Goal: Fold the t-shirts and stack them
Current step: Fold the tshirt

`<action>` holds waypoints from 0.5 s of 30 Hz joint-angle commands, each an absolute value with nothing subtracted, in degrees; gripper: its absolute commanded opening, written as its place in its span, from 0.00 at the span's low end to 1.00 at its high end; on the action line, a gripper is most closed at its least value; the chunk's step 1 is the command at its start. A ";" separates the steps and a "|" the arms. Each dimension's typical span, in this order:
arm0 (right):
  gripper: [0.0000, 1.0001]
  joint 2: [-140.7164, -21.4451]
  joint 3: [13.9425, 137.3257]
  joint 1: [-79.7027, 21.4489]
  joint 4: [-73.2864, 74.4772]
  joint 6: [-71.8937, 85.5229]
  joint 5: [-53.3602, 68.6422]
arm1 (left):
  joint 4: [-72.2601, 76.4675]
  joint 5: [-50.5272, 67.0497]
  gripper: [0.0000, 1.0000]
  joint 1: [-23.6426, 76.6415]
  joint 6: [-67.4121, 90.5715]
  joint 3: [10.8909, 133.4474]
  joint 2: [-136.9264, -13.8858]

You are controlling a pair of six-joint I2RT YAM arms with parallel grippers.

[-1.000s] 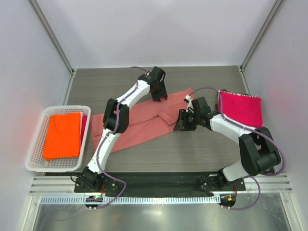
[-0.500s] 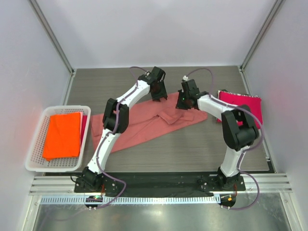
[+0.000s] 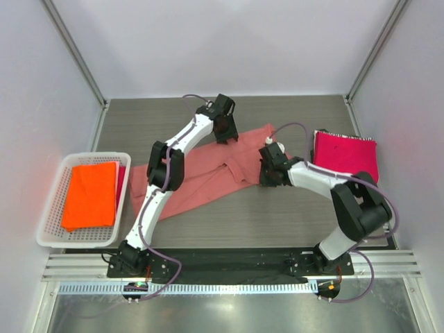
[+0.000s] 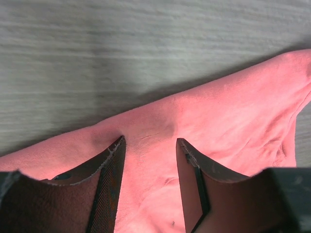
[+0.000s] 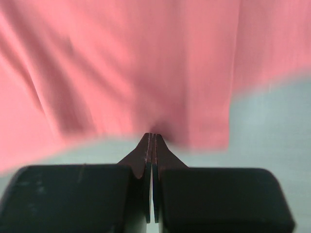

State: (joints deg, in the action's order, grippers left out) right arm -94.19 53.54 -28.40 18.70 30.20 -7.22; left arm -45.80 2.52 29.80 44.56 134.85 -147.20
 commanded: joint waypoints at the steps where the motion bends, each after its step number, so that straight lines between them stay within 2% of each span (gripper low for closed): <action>1: 0.01 -85.80 46.60 -29.97 19.43 32.87 -7.83 | -49.22 -2.37 0.49 26.72 42.71 136.58 -150.64; 6: 0.02 -75.52 42.28 -30.50 19.42 33.49 -6.67 | -48.08 -2.55 0.48 23.48 43.24 136.41 -150.47; 8: 0.09 -74.62 43.15 -30.41 19.86 33.40 -9.66 | -47.73 -2.98 0.49 22.50 43.50 136.14 -150.03; 9: 0.13 -74.71 44.72 -29.98 19.86 33.40 -10.10 | -47.46 -3.42 0.50 21.98 43.94 135.97 -149.51; 10: 0.25 -75.93 45.61 -29.80 19.86 33.22 -10.46 | -46.85 -4.12 0.50 20.75 44.29 135.36 -149.15; 12: 0.33 -78.21 48.24 -29.53 18.56 33.75 -10.81 | -45.36 -4.13 0.50 19.08 45.78 134.04 -148.02; 13: 0.44 -80.40 48.60 -29.53 17.59 34.19 -10.38 | -44.57 -3.78 0.51 17.51 46.23 131.86 -147.40; 15: 0.51 -82.34 48.69 -29.44 12.00 36.55 -8.53 | -43.25 -3.87 0.51 15.65 47.28 130.00 -146.61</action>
